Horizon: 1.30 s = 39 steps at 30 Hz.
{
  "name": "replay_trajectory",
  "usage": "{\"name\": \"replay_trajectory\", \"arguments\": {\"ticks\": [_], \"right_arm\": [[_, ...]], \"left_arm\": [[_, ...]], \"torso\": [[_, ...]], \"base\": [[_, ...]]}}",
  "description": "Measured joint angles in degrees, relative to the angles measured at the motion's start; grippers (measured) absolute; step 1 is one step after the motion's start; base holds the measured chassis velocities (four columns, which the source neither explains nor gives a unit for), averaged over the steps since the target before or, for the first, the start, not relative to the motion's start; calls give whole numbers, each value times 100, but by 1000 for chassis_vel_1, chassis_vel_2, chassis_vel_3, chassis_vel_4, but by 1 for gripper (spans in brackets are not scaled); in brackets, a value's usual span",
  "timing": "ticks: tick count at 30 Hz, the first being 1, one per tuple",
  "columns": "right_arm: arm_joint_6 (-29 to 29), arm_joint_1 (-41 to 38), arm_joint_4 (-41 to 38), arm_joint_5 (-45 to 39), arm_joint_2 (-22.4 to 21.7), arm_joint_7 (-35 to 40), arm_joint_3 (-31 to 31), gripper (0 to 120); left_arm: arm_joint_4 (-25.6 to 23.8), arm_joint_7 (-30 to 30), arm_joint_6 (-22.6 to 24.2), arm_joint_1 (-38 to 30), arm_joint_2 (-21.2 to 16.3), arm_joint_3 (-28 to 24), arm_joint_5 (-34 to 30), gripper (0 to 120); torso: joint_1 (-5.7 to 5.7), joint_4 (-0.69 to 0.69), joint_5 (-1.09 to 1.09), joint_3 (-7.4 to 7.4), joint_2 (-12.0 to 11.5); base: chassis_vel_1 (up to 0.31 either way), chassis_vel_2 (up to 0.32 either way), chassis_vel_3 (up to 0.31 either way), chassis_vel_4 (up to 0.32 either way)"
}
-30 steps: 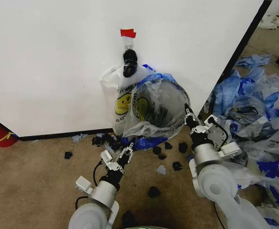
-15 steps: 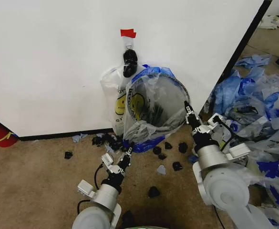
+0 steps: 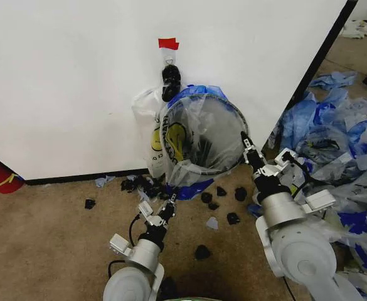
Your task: Pick up the garbage bag from the wall and place it over the trash bin.
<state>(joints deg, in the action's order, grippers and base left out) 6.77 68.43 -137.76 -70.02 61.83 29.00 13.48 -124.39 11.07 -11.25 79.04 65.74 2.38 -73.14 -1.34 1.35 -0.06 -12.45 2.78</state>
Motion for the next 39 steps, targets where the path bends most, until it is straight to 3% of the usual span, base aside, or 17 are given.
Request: {"name": "replay_trajectory", "arguments": {"ticks": [4,8,9,12,24,39], "right_arm": [[-27,-12,-20,-9,0,46,-27,0],[-27,-12,-20,-9,0,46,-27,0],[-39,-16,-25,-11,0,56,-42,0],[-48,-16,-25,29,0,58,-71,0],[-51,6,-37,120,-82,81,-28,0],[-133,113,116,297,15,261,-107,0]], "left_arm": [[11,-135,17,5,42,-22,23,23],[11,-135,17,5,42,-22,23,23],[11,-170,31,9,78,-24,23,43],[-53,-310,200,135,71,2,17,59],[-12,-314,512,488,41,-88,330,98],[51,-468,336,467,15,-215,541,100]], "torso": [[0,0,0,0,0],[0,0,0,0,0],[0,0,0,0,0],[0,-1,0,0,0],[0,0,0,0,0],[0,0,0,0,0]], "base": [[0,0,0,0],[0,0,0,0],[0,0,0,0],[0,0,0,0],[0,0,0,0],[0,0,0,0]]}}
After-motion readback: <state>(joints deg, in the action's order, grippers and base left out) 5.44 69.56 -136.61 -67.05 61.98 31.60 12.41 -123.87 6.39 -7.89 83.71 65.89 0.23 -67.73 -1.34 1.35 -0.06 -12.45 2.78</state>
